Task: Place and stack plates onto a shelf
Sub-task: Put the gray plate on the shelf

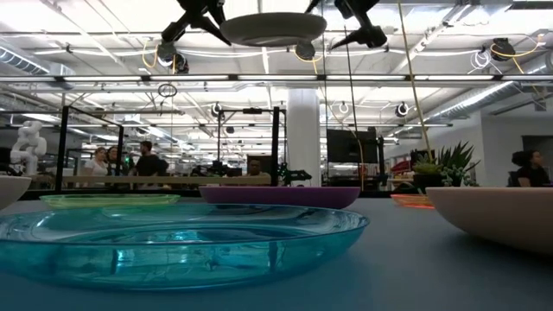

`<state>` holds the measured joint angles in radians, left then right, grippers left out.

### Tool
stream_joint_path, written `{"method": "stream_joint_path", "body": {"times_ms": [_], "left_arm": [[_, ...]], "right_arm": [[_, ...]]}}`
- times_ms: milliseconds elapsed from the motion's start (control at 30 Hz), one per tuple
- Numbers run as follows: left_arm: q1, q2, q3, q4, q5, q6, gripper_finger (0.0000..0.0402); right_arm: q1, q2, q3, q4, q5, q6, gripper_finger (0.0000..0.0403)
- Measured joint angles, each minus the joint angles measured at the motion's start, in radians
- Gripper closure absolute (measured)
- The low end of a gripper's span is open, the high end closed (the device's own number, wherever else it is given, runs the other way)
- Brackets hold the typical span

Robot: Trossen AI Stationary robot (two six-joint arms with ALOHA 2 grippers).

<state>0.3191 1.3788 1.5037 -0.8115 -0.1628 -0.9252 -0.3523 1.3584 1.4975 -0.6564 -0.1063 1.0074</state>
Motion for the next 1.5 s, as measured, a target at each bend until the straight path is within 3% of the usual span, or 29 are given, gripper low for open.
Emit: {"method": "stream_joint_path", "body": {"times_ms": [267,567,833,933,1200,1500], "left_arm": [[0.065,-0.006,-0.056,-0.027,0.040,0.008,0.0386],[0.213,-0.065,-0.058,-0.220,0.054,0.083,0.0386],[0.346,-0.113,-0.061,-0.369,0.012,0.147,0.0385],[0.369,-0.132,-0.108,-0.350,0.005,0.135,0.0385],[0.261,-0.308,-0.373,-0.208,-0.102,-0.205,0.0385],[-0.009,-0.437,-0.596,-0.145,-0.297,-0.644,0.0385]], "right_arm": [[-0.026,-0.013,0.000,0.049,-0.056,-0.001,0.0046],[-0.062,-0.061,0.000,0.013,-0.066,-0.089,0.0046],[-0.101,-0.080,0.000,0.008,-0.162,-0.183,0.0046],[-0.107,-0.080,0.000,0.009,-0.191,-0.215,0.0046],[-0.124,-0.080,0.000,-0.006,-0.213,-0.280,0.0046],[-0.183,-0.080,0.000,-0.014,-0.214,-0.324,0.0046]]}}
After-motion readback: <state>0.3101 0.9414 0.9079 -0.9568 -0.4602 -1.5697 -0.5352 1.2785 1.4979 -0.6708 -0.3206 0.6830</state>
